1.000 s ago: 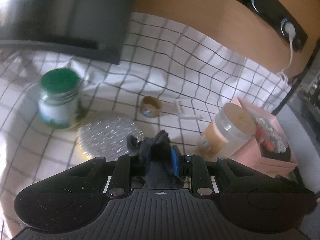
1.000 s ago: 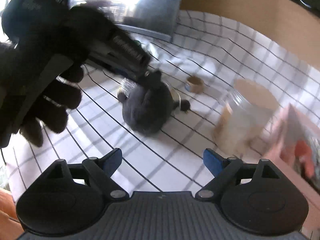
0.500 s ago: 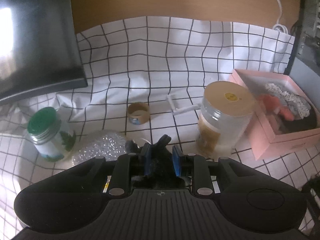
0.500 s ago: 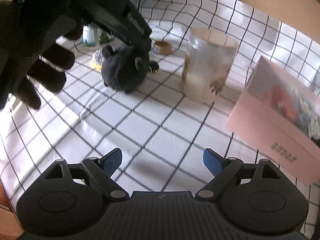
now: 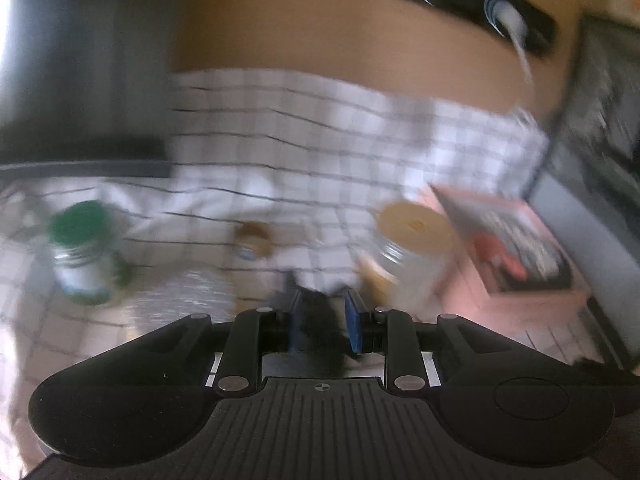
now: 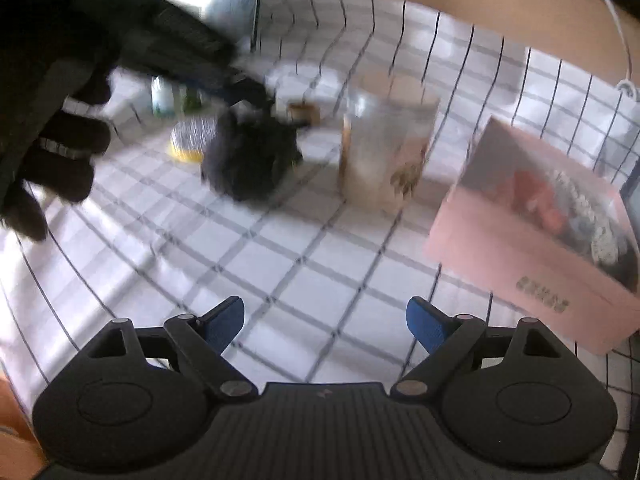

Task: Organize soft objects
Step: 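Grasp the yellow glitter sponge pad with the left tool while the right tool grasps the brown tape roll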

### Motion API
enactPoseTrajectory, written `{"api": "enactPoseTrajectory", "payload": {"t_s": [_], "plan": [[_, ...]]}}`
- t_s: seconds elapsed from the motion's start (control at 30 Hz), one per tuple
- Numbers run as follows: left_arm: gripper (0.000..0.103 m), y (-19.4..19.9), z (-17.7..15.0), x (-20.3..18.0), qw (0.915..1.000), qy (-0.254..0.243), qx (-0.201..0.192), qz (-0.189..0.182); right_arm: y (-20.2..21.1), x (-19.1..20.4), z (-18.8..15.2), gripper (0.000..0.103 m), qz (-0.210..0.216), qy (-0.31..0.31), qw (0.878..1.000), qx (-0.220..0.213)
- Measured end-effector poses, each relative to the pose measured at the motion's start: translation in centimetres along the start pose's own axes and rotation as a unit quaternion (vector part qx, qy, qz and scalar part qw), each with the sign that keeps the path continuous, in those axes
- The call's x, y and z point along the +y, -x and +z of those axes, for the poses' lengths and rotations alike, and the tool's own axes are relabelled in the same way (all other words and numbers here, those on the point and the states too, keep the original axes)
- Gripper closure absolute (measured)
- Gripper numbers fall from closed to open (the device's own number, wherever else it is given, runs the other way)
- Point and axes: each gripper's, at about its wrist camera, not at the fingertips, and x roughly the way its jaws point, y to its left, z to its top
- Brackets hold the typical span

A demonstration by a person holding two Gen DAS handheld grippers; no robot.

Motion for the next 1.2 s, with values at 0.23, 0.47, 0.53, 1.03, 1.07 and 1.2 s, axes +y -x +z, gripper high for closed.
{"api": "enactPoseTrajectory", "payload": {"t_s": [0.23, 0.47, 0.53, 1.03, 1.07, 1.2], "plan": [[0.075, 1.9, -0.4, 7.9, 0.9922, 0.096, -0.004, 0.079, 0.1, 1.8, 4.6, 0.013, 0.029, 0.024, 0.997, -0.064], [0.075, 0.5, -2.9, 13.1, 0.9853, 0.159, 0.038, 0.05, -3.1, 5.1, 9.9, 0.013, 0.042, 0.054, 0.995, -0.077], [0.075, -0.4, -3.5, 14.3, 0.9819, 0.18, 0.043, 0.041, -4.3, 5.2, 11.9, 0.016, 0.056, 0.035, 0.996, -0.059], [0.076, -6.7, -3.0, 18.4, 0.9584, 0.279, 0.05, -0.035, -19.2, 5.0, 19.3, 0.084, 0.052, -0.023, 0.985, 0.163], [0.075, -7.0, -2.9, 18.4, 0.9574, 0.28, 0.053, -0.044, -19.2, 4.8, 19.1, 0.084, 0.057, -0.024, 0.985, 0.162], [0.071, -8.0, -2.3, 17.9, 0.9592, 0.272, 0.054, -0.056, -19.4, 3.8, 19.0, 0.084, 0.071, -0.043, 0.983, 0.162]]}}
